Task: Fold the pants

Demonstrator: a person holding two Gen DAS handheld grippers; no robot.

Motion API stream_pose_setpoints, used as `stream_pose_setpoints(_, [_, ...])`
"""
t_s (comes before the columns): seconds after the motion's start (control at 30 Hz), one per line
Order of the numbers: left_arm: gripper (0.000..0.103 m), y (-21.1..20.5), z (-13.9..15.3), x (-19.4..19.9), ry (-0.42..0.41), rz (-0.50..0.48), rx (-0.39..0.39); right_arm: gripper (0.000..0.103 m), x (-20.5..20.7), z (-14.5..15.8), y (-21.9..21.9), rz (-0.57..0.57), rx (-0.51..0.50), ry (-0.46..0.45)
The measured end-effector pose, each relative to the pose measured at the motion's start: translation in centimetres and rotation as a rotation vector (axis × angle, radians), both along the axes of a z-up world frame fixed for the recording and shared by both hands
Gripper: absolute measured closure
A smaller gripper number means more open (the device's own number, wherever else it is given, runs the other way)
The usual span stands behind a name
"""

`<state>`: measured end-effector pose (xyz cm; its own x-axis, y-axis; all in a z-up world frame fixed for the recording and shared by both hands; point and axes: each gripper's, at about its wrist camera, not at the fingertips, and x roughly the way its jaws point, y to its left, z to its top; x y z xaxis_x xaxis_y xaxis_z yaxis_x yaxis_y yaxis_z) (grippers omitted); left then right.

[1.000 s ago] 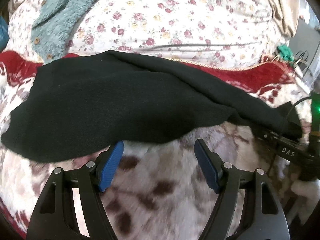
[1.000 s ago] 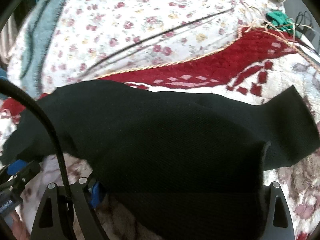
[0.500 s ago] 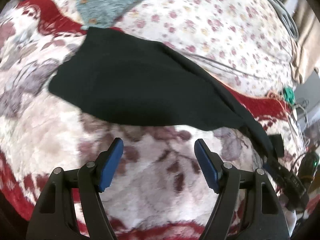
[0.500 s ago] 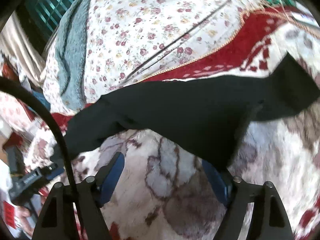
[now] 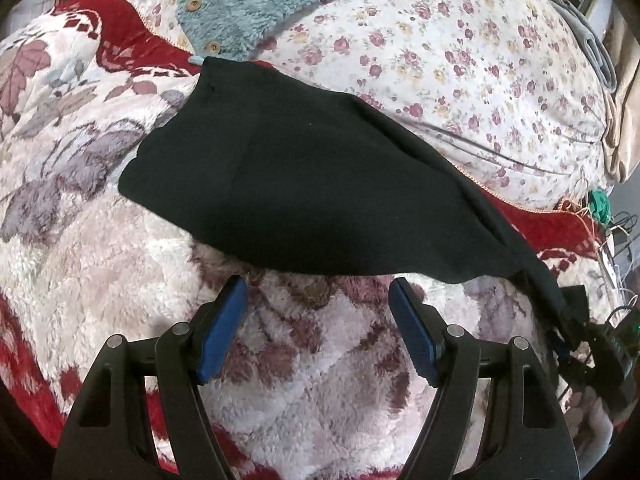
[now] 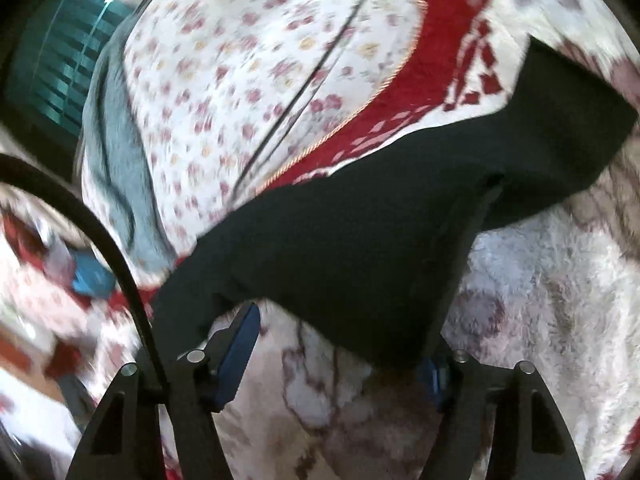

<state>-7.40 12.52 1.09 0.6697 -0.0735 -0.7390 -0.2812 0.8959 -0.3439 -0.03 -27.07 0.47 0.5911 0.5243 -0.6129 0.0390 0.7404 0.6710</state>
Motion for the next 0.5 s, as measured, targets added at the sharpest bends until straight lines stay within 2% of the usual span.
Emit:
stream_pose_setpoints(0.03, [0.029, -0.1, 0.0, 0.2, 0.005, 0.000, 0.002, 0.060, 0.3, -0.2, -0.2, -0.008, 0.009, -0.008])
stream_pose_setpoints(0.07, [0.029, -0.2, 0.1, 0.3, 0.006, -0.002, 0.005, 0.082, 0.5, -0.3, -0.5, -0.013, 0.025, -0.014])
stream_pose_setpoints(0.1, [0.029, -0.2, 0.1, 0.5, 0.011, -0.004, 0.006, 0.091, 0.5, -0.4, -0.6, -0.022, 0.039, -0.014])
stream_pose_setpoints(0.17, [0.029, 0.0, 0.2, 0.6, 0.014, -0.004, -0.001, 0.095, 0.4, 0.4, -0.7, -0.029, 0.051, -0.059])
stream_pose_setpoints(0.3, [0.029, 0.2, 0.2, 0.9, 0.018, 0.005, -0.007, 0.096, 2.5, 4.3, -0.2, 0.003, -0.075, -0.173])
stream_pose_setpoints(0.4, [0.029, 0.2, 0.2, 1.0, 0.023, 0.005, -0.007, 0.096, 6.1, 6.6, -0.9, -0.034, -0.143, -0.234])
stream_pose_setpoints(0.5, [0.029, 0.4, 0.2, 1.1, 0.030, -0.004, -0.016, 0.094, 10.5, 7.1, -2.3, -0.118, -0.236, -0.232])
